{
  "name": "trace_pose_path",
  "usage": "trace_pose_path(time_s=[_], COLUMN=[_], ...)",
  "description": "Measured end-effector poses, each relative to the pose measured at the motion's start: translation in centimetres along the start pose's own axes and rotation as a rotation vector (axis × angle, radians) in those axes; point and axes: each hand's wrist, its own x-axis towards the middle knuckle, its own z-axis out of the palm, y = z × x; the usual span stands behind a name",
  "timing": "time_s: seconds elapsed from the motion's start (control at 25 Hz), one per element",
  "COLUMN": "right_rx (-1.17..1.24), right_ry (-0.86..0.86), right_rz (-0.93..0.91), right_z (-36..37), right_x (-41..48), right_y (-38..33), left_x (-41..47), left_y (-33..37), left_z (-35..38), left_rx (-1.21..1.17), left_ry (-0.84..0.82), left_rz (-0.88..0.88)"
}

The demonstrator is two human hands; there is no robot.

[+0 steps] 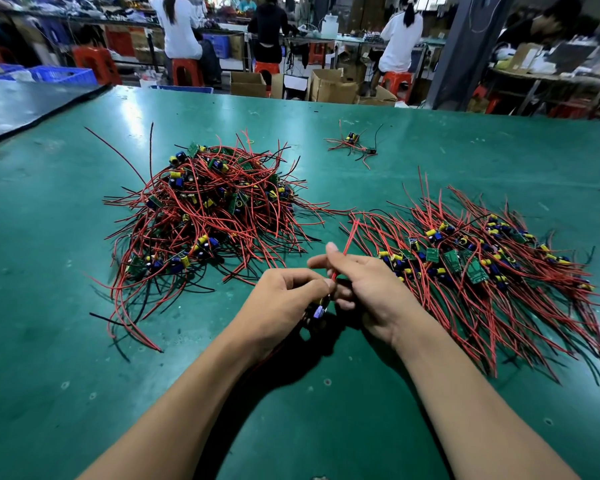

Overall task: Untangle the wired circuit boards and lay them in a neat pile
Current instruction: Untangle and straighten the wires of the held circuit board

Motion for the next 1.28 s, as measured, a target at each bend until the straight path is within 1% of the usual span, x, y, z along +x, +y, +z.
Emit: trace_pose_path(time_s=[0.16, 0.24, 0.32, 0.4, 0.56, 0.68, 0.76, 0.88, 1.0, 1.12, 1.24, 1.28], right_rx=[0.100, 0.276, 0.486, 0.531, 0.368, 0.285, 0.182, -0.048, -0.152, -0.309, -0.485, -0.577], right_ry=[0.209, 0.277, 0.290, 0.285, 0.275, 0.250, 0.246, 0.247, 0.239, 0.229, 0.141, 0.150], right_rz=[-0.058, -0.059, -0.037, -0.032, -0.065, -0.098, -0.126, -0.196, -0.227, -0.295, -0.376, -0.426], right_z=[-1.4, -2.4, -3.3, -3.5, -2.1, -1.4, -1.4, -1.2, -0.9, -0.7, 0.2, 0.5], right_x=[0.9, 1.0, 0.9, 0.7, 0.4, 0.5, 0.5, 0.4, 0.1, -0.4, -1.1, -1.2], right_y=[-0.7, -1.3, -2.1, -2.5, -2.0, -1.5, -1.2, -0.5, -0.4, -0.4, 0.0, 0.3], left_x=[-0.1, -0.3, -0.5, -0.4, 0.4, 0.7, 0.7, 0.8, 1.0, 1.4, 1.5, 1.4], left_y=[0.1, 0.3, 0.5, 0.6, 0.4, 0.8, 1.1, 1.4, 1.3, 1.0, 0.7, 0.7], left_z=[-0.4, -0.9, -1.3, -1.3, -0.5, -0.3, -0.4, -0.6, -0.9, -1.1, -1.2, -1.2], left_rx=[0.076, 0.113, 0.127, 0.066, -0.105, -0.237, -0.273, -0.311, -0.351, -0.360, -0.414, -0.426], left_ry=[-0.098, -0.205, -0.287, -0.261, -0.017, 0.074, 0.071, 0.036, 0.020, -0.002, -0.079, -0.102], left_rz=[-0.030, -0.067, -0.121, -0.141, -0.128, -0.172, -0.204, -0.231, -0.242, -0.231, -0.191, -0.181])
